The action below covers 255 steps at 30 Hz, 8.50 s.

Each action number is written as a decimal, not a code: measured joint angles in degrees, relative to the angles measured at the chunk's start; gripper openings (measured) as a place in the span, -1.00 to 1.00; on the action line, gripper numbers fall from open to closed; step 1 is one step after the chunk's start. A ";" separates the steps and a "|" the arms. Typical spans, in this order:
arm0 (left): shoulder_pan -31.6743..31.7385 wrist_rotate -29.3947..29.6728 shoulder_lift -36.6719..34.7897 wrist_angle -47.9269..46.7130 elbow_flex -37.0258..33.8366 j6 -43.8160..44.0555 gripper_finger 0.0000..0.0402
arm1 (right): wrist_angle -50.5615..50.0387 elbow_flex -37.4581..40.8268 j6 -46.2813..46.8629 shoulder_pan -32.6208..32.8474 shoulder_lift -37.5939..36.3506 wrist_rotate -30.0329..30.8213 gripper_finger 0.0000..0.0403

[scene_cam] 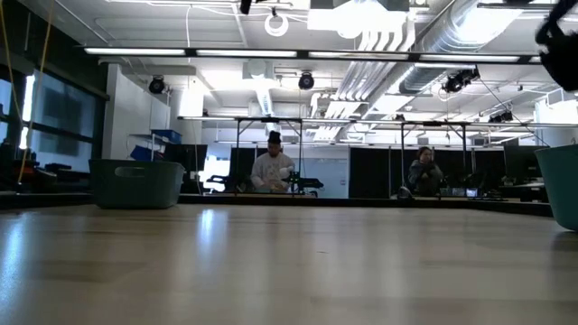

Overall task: Sort batteries
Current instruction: Put the silver battery into the green bin, then move the blue bin to the top center of the table, then move the green bin to the top center of the table

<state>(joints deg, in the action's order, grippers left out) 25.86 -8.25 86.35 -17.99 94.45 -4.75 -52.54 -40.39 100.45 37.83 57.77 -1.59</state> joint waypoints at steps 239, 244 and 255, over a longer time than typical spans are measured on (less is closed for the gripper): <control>-1.94 13.94 -13.50 -10.34 -35.36 12.10 -0.06 | 19.71 -22.52 -142.08 -58.45 39.83 4.96 -1.00; -1.94 14.59 -14.45 -13.01 -35.36 12.23 -0.06 | 16.52 -31.56 -139.19 -58.91 47.30 2.23 -1.00; -1.94 14.80 -14.45 -13.88 -35.36 12.17 -0.06 | 15.93 -43.71 -132.40 -58.86 54.76 0.13 -1.00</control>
<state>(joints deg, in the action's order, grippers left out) 23.92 6.55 71.90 -31.88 59.09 7.42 -36.61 -84.11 -31.95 -21.04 112.53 -1.46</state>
